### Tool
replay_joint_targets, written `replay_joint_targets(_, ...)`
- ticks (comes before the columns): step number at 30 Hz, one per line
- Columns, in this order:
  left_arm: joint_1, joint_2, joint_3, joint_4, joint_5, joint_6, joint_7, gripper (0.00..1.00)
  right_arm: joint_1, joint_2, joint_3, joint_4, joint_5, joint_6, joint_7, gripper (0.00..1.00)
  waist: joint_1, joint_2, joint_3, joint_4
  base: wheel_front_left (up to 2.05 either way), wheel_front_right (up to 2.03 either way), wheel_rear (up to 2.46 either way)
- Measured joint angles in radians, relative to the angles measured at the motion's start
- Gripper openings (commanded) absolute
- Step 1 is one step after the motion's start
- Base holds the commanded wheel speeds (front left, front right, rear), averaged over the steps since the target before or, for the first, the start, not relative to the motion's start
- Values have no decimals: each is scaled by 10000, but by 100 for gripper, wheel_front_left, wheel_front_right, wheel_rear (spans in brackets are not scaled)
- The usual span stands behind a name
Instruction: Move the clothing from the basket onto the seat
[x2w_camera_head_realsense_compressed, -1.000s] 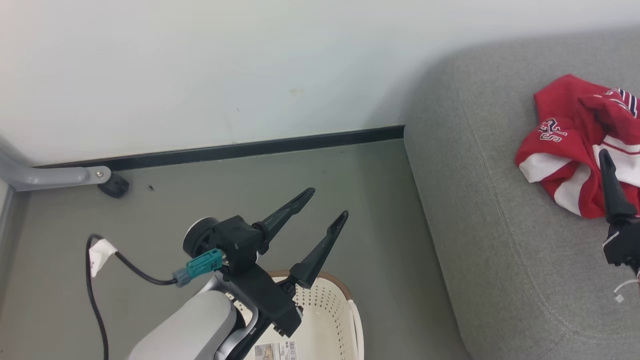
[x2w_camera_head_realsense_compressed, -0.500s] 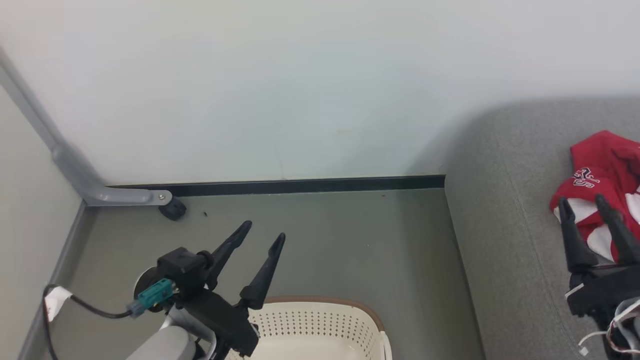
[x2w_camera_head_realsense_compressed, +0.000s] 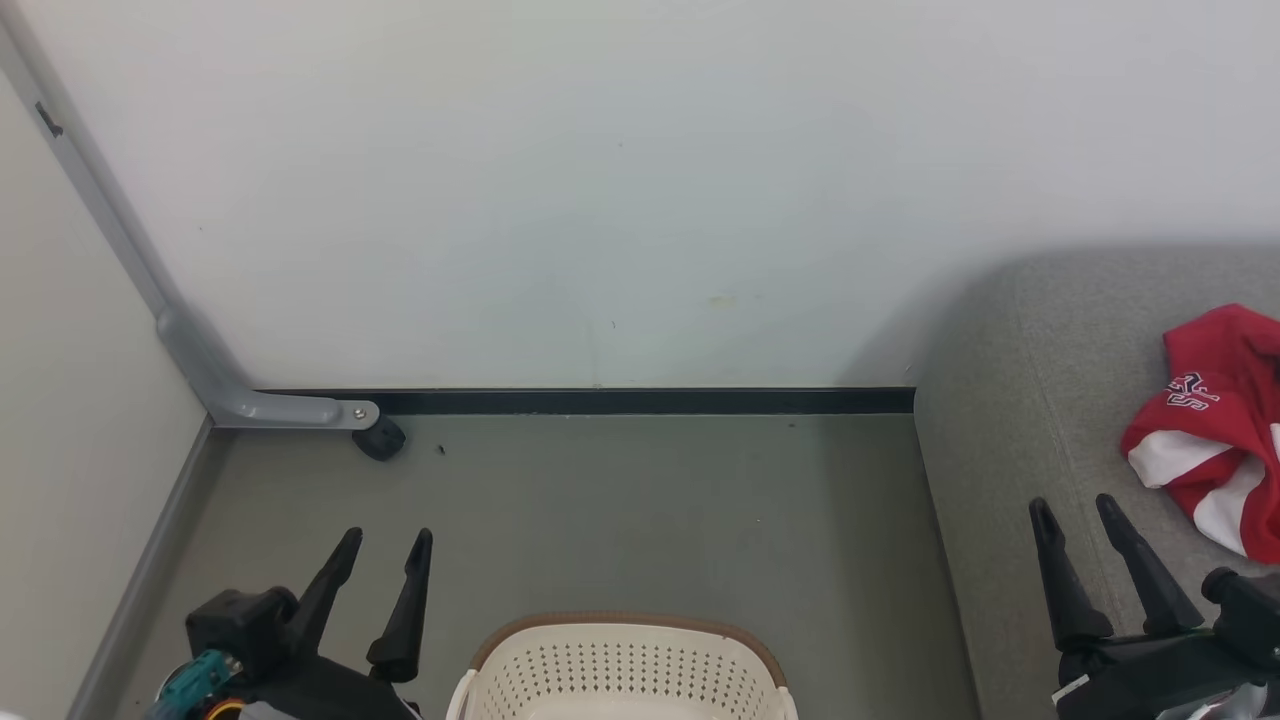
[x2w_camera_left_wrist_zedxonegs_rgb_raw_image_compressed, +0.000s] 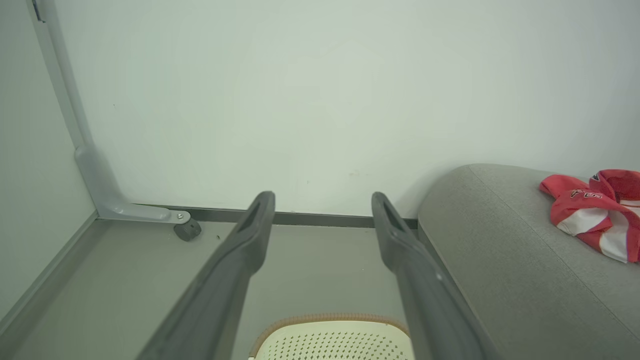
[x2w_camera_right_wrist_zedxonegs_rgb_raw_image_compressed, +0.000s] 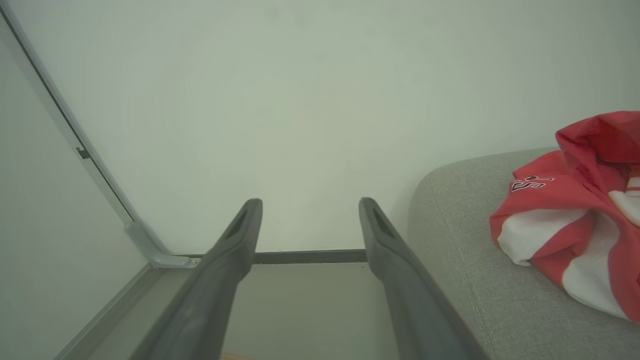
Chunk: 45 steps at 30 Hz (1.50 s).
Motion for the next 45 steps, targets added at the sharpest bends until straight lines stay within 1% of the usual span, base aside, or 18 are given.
replay_joint_targets(2,141,-15,249,-10,88,90,0,100,105,98,8,-61,-125,-8,0,100,0,1,-16,-14,0,0,0)
replay_joint_targets(4,291,-48,445,-8,282,174,0,100,209,207,13,-81,-255,-109,0,100,0,1,-44,-22,0,0,0)
replay_joint_targets(13,836,-341,1177,-59,1087,337,0,100,722,623,35,-316,-491,-180,0,100,1,1,-107,30,0,0,0)
replay_joint_targets(26,1220,-924,1850,-263,1937,339,-2,100,727,729,-190,-529,-972,-167,0,100,0,1,-89,60,0,0,0)
replay_joint_targets(35,1406,-1093,2109,-263,2500,339,-2,100,736,1032,-228,-393,-1172,-215,0,100,0,1,-47,55,0,0,0)
replay_joint_targets(40,1437,-1264,2266,-259,2736,341,0,100,739,1110,-299,-276,-1333,-301,0,100,1,1,-5,48,0,0,0)
replay_joint_targets(45,1438,-1323,2468,-263,3005,341,-2,100,736,1162,-334,-234,-1438,-299,0,100,1,1,61,44,0,0,0)
